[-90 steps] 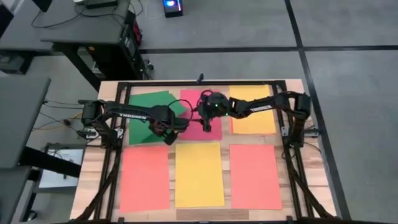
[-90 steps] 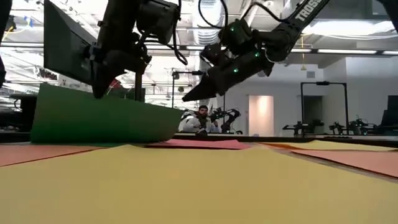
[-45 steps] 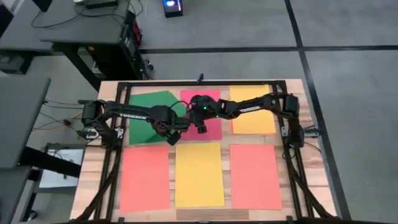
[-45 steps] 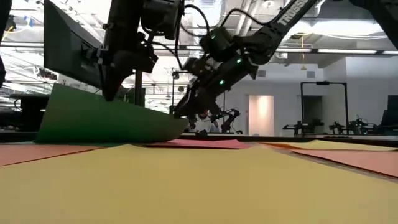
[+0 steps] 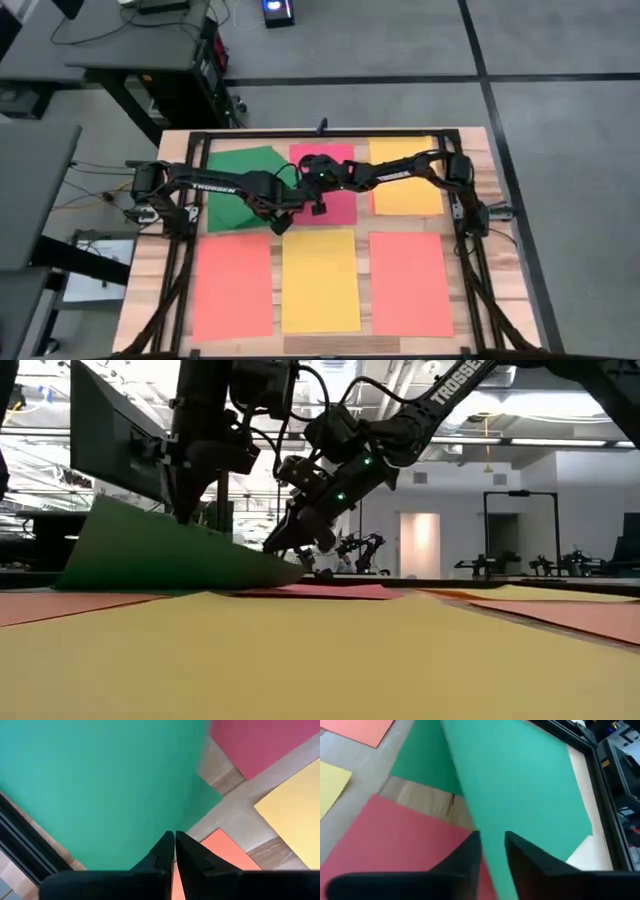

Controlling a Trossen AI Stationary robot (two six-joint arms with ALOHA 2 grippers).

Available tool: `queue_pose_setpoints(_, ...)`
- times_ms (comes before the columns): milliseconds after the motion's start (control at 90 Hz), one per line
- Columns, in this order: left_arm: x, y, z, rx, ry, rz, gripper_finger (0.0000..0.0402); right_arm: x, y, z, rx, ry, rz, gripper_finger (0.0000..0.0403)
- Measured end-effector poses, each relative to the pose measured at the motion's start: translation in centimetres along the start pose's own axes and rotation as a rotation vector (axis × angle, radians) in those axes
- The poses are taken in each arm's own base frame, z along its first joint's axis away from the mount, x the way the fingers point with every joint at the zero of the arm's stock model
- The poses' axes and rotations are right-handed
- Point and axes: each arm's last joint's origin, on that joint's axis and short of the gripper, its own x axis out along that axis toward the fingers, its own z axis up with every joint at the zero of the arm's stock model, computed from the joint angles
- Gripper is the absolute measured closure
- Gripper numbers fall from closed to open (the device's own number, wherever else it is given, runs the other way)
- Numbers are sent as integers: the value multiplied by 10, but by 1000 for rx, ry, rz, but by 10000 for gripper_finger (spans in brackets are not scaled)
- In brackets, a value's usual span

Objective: Organize paper
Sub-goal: Stack the green paper on top of the green paper

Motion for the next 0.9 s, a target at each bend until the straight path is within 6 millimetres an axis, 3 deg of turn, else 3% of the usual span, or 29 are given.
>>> queue_pose_setpoints(111,0,0,0,1,-9,6,401,0,1,-1,0,10,8,397)
queue_pose_setpoints(322,-2,0,0,27,-23,0,401,0,3,-2,19,26,22,376)
queue_pose_setpoints(656,6,-12,-2,207,-135,-10,402,-8,-1,-10,188,118,51,367)
queue_pose_setpoints(767,4,-8,-2,213,-206,-4,402,-16,-7,-14,247,173,59,367)
queue_pose_setpoints(900,-2,12,-10,162,-335,-78,402,-21,-17,-22,315,205,52,367)
